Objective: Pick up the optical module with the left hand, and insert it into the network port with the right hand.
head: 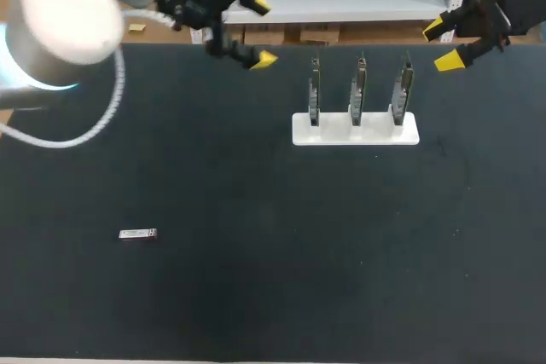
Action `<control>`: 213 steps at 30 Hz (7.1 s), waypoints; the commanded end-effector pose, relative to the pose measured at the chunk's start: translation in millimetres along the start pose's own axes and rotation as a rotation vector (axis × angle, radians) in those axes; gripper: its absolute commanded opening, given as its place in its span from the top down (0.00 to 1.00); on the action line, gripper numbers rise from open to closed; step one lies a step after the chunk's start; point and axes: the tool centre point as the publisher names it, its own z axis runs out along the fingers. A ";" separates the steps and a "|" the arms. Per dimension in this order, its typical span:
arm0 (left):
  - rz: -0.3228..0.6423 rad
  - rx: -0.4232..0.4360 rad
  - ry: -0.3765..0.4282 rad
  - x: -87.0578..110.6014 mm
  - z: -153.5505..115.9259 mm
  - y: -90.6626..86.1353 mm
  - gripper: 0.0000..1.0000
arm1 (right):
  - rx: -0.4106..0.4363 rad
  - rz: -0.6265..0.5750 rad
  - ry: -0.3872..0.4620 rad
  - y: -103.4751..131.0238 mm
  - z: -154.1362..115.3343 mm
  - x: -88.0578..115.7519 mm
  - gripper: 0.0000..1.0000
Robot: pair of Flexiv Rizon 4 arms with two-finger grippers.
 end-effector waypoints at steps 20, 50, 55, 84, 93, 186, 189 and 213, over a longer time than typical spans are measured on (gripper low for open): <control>-0.116 -0.049 0.531 146.2 -132.1 -163.3 0.00 | 0.004 0.000 0.000 1.7 0.1 -0.2 0.00; -0.103 0.198 0.704 218.7 -92.6 -236.4 0.00 | 0.004 0.000 0.000 1.7 0.1 -0.2 0.00; -0.120 0.198 0.710 221.5 -87.3 -245.1 0.00 | 0.004 0.000 0.000 1.7 0.1 -0.2 0.00; -0.170 0.218 0.727 251.7 -65.6 -255.1 0.00 | 0.004 0.000 0.000 1.7 0.1 -0.2 0.00; -0.186 0.239 0.730 263.1 -60.7 -256.0 0.00 | 0.004 0.000 0.000 1.7 0.1 -0.2 0.00; -0.046 -0.085 -0.592 -70.9 42.3 60.1 1.00 | 0.004 0.000 0.000 1.7 0.1 -0.2 0.00; -0.051 -0.058 -0.645 -85.8 61.6 58.6 1.00 | 0.004 0.000 0.000 1.7 0.1 -0.2 0.00; -0.039 0.097 -0.791 -152.3 133.8 30.3 1.00 | 0.004 0.000 0.000 1.7 0.1 -0.2 0.00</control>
